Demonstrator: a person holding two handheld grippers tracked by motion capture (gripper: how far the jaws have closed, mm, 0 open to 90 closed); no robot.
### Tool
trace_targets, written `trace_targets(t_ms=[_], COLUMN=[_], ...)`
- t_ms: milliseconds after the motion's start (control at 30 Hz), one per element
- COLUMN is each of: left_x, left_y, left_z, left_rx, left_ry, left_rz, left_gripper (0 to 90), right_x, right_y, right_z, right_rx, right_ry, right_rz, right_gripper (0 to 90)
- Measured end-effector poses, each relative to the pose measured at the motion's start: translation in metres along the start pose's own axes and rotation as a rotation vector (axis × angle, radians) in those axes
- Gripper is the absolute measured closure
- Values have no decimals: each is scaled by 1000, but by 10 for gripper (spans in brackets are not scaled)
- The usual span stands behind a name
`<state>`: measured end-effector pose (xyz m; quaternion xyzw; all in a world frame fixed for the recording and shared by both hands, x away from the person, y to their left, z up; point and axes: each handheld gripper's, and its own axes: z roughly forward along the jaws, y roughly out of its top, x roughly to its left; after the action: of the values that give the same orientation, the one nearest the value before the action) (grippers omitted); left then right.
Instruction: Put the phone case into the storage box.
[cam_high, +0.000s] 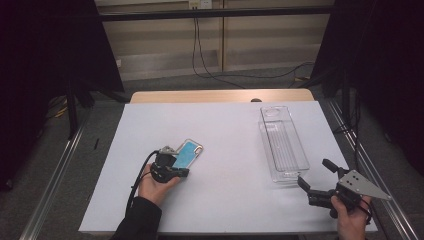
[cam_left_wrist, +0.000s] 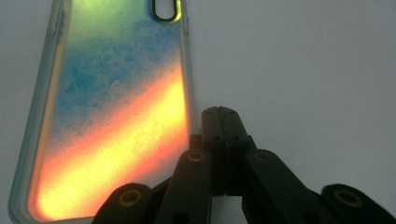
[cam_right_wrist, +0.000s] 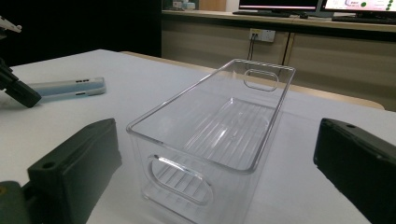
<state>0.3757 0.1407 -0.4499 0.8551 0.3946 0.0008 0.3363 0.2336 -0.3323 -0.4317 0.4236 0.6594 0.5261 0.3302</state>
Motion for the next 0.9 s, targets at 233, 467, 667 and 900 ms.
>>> trace_targets(t_ms=[233,467,667,900], left_x=[-3,-8,-14,-17], left_y=[1,1,3,3], left_z=[0,-3,-14,-23], left_rx=[4,-32,-134,-224], left_ry=[21,10,30,54], left_rz=[36,51,97,133], left_gripper=[900,831,718,573], right_x=[0,0,1,1], right_y=[0,0,0,0], right_z=[0,0,0,0], right_rx=[5,5,2,1], right_ry=[2,3,4,6], right_rz=[1,0,0,2], right_gripper=[0,0,0,0])
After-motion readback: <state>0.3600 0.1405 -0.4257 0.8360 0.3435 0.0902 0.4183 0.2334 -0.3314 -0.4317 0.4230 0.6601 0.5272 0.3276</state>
